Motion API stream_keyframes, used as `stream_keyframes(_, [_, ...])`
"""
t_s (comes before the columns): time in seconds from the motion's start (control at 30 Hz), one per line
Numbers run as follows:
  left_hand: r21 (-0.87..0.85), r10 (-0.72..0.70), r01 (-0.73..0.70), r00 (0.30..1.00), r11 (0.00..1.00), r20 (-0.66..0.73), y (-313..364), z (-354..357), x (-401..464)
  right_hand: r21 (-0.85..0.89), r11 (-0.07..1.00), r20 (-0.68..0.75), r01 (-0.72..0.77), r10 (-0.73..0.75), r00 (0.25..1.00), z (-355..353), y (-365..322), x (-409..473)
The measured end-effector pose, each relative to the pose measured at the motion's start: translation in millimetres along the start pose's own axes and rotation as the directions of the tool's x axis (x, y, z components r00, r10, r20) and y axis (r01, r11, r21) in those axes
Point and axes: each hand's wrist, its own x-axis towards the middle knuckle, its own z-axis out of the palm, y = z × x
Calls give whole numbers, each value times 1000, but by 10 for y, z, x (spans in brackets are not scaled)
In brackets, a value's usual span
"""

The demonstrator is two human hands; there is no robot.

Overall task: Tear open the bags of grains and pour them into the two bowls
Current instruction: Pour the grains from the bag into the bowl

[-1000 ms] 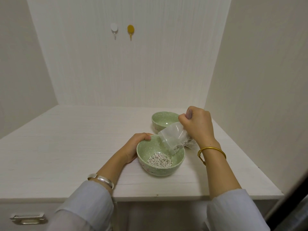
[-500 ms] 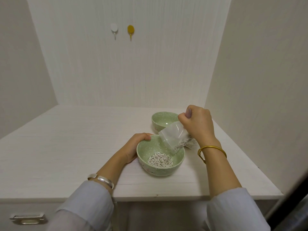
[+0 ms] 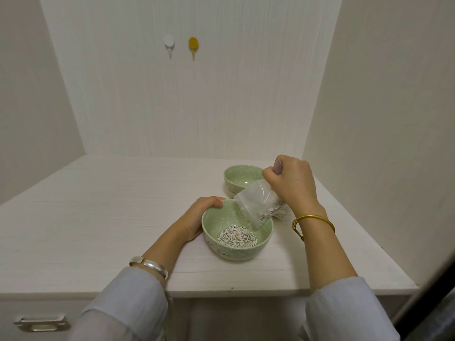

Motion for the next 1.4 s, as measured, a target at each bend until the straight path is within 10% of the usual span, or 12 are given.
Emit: stream_keyframes(1.4, [21,5,-5,1000,1000,-4,12,6,-4,-105,993,-1,45,-45,999,-48,-56,42])
